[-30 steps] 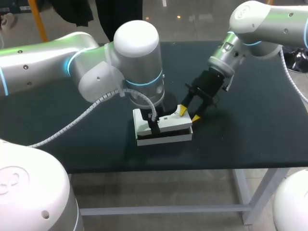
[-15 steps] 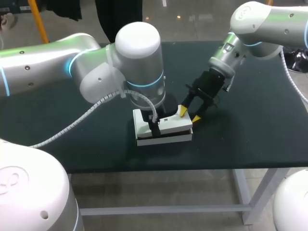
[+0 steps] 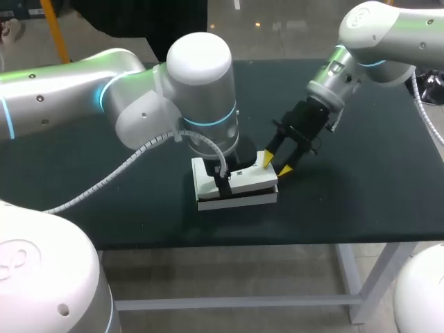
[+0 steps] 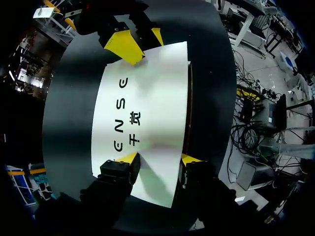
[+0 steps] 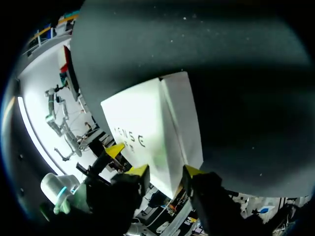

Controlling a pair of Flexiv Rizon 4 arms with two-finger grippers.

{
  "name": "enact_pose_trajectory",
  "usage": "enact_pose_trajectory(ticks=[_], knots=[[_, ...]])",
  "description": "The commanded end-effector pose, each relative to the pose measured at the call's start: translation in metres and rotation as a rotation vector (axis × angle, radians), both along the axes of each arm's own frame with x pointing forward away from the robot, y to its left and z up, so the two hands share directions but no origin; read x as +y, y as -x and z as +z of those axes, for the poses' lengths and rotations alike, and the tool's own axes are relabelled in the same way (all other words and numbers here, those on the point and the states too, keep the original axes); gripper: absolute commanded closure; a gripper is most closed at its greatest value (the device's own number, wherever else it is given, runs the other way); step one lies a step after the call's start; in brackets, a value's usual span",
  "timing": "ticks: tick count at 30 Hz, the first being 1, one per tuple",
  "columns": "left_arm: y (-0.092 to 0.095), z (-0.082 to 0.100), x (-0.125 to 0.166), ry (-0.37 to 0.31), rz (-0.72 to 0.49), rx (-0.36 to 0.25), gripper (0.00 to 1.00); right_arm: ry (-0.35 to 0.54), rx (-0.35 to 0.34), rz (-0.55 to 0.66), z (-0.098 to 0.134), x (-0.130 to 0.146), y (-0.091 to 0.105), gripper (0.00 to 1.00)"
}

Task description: Assemble the packaging by folding the flat box into shape, placing the metal phone stand inside, and closing the box properly

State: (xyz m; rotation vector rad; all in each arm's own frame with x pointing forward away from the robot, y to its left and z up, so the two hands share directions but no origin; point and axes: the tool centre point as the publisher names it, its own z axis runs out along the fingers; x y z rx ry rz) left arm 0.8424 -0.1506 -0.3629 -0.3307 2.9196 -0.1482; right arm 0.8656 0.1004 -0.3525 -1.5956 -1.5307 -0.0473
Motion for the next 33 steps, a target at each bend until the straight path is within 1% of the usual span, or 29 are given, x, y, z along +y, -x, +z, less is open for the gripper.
enact_pose_trajectory(ticks=[1, 8, 10, 12, 16, 18, 19, 33], knots=[[0.004, -0.004, -0.002, -0.005, 0.002, -0.001, 0.50, -0.002, -0.029, -0.025, 0.006, -0.007, 0.009, 0.52], [0.005, -0.005, -0.002, -0.011, -0.001, -0.001, 0.47, -0.016, -0.066, -0.042, 0.014, -0.012, 0.014, 0.54], [0.005, -0.005, -0.002, -0.012, -0.001, -0.001, 0.46, -0.025, -0.084, -0.046, 0.019, -0.012, 0.016, 0.57], [0.005, -0.005, -0.002, -0.012, -0.001, -0.001, 0.49, -0.031, -0.099, -0.045, 0.023, -0.011, 0.017, 0.69], [0.006, -0.005, -0.002, -0.010, 0.000, -0.003, 0.49, -0.044, -0.128, -0.044, 0.028, -0.008, 0.019, 0.81], [0.006, -0.004, -0.001, -0.009, 0.001, -0.003, 0.48, -0.046, -0.134, -0.040, 0.028, -0.005, 0.020, 0.97], [0.006, -0.004, -0.001, -0.009, 0.001, -0.003, 0.49, -0.048, -0.138, -0.039, 0.028, -0.004, 0.020, 1.00], [0.005, -0.005, -0.001, -0.009, -0.001, -0.002, 0.46, -0.051, -0.168, 0.001, 0.023, 0.004, 0.025, 1.00]])
